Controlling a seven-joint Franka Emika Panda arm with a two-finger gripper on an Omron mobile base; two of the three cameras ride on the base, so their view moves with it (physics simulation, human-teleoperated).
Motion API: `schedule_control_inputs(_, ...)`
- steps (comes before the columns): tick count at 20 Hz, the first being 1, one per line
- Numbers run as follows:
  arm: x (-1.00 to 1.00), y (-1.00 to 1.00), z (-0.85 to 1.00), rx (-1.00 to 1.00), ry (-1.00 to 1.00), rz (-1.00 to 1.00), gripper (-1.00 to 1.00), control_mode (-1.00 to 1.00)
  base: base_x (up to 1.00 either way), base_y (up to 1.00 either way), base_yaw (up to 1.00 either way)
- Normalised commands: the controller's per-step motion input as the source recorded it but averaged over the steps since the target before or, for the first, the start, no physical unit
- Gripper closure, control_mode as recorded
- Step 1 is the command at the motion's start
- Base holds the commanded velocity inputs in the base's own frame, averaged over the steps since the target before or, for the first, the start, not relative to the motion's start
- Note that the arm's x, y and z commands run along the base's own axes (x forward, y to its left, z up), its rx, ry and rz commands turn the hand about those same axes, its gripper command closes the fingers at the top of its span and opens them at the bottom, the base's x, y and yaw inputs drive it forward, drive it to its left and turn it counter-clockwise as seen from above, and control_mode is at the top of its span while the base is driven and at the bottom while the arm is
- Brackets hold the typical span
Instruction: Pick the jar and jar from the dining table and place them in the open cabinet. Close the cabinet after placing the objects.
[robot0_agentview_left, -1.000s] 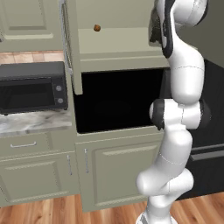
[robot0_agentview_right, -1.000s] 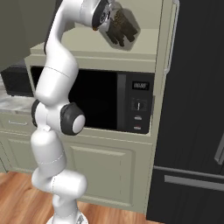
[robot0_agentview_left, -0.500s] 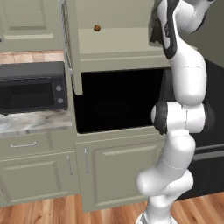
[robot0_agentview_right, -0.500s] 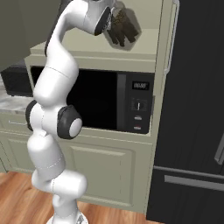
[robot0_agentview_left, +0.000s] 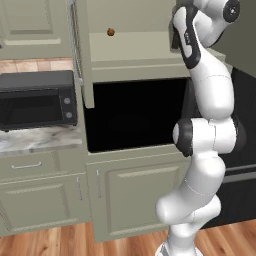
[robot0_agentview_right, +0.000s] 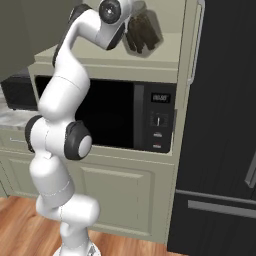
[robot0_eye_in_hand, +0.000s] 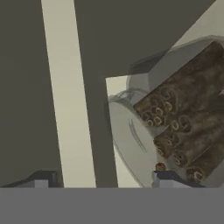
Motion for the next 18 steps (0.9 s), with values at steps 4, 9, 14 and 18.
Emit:
schedule_control_inputs(4,0.37,0.0,0.0,0.0,-0.16,0.0,-1.0,-1.0,0.0,0.0,0.0)
schedule_control_inputs(9,0.34,-0.21,0.0,0.0,-0.05,0.0,-1.0,-1.0,0.0,0.0,0.0)
schedule_control_inputs(14,0.09,-0.21,0.0,-0.03,0.02,-0.07,-1.0,-1.0,0.0,0.0,0.0)
schedule_control_inputs(18,0.0,0.0,0.0,-0.03,0.03,-0.09,-1.0,-1.0,0.0,0.0,0.0)
